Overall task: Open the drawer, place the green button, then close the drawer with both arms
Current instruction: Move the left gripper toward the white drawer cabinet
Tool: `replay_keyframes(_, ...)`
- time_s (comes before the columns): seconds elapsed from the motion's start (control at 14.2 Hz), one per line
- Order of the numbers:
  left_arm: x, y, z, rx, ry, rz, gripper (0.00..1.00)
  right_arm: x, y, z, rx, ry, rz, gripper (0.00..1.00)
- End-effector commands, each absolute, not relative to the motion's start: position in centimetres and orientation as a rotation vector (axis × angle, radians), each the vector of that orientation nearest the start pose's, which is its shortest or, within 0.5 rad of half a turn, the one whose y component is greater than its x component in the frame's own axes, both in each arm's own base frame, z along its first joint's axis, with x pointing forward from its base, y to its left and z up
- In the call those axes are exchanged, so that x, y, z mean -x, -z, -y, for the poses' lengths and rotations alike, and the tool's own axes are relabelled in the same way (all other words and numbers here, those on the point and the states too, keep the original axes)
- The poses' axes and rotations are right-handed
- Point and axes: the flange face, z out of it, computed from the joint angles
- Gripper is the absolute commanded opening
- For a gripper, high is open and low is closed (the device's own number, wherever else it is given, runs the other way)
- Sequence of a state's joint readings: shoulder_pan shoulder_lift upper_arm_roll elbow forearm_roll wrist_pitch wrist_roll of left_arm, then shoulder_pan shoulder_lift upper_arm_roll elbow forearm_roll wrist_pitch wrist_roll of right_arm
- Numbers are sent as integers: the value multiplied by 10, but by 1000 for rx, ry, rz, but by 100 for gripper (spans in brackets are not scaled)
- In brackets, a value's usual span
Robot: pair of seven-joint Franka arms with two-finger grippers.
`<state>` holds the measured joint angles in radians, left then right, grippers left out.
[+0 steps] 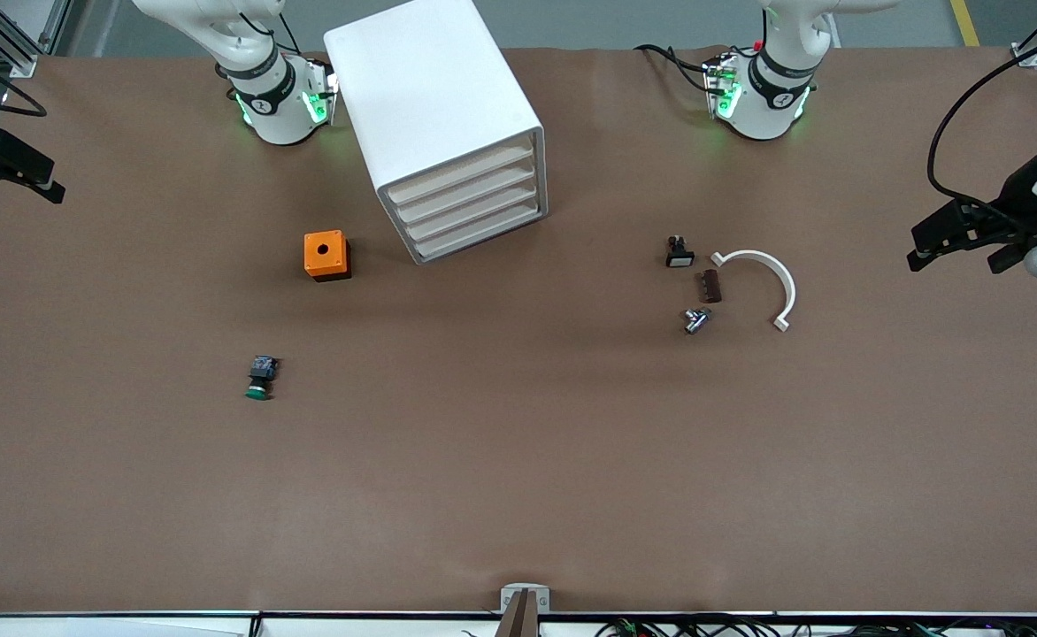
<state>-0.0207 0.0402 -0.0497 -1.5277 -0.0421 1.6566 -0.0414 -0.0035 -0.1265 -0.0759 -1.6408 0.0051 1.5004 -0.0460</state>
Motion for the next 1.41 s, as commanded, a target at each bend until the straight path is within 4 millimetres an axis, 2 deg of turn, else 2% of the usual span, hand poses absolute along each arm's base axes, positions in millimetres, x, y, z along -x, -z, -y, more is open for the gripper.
replay_keyframes(0.0, -573, -632, 43, 3160, 132, -35, 100, -496, -654, 45, 3135, -12, -52, 100)
replay_keyframes(0.35, -575, -629, 42, 3162, 124, -33, 100, -496, -654, 44, 3129, -9, -49, 100)
replay_keyframes(0.57, -577, -608, 25, 3162, 9, -9, 100, -495, -654, 41, 3126, -13, -46, 100)
replay_keyframes(0.78, -592, -577, 25, 3162, -76, -5, 100, -495, -655, 38, 3127, -11, -34, 100)
replay_keyframes(0.85, -599, -559, 25, 3160, -127, 21, 100, -496, -655, 36, 3127, -6, -30, 100)
replay_keyframes(0.92, -608, -532, 26, 3156, -197, 22, 100, -496, -655, 35, 3127, -6, -27, 100)
replay_keyframes(1.2, -625, -470, 42, 3145, -356, -9, 100, -496, -655, 37, 3127, -4, -32, 100)
replay_keyframes(1.34, -628, -446, 54, 3134, -416, -13, 100, -496, -656, 37, 3127, -2, -32, 100)
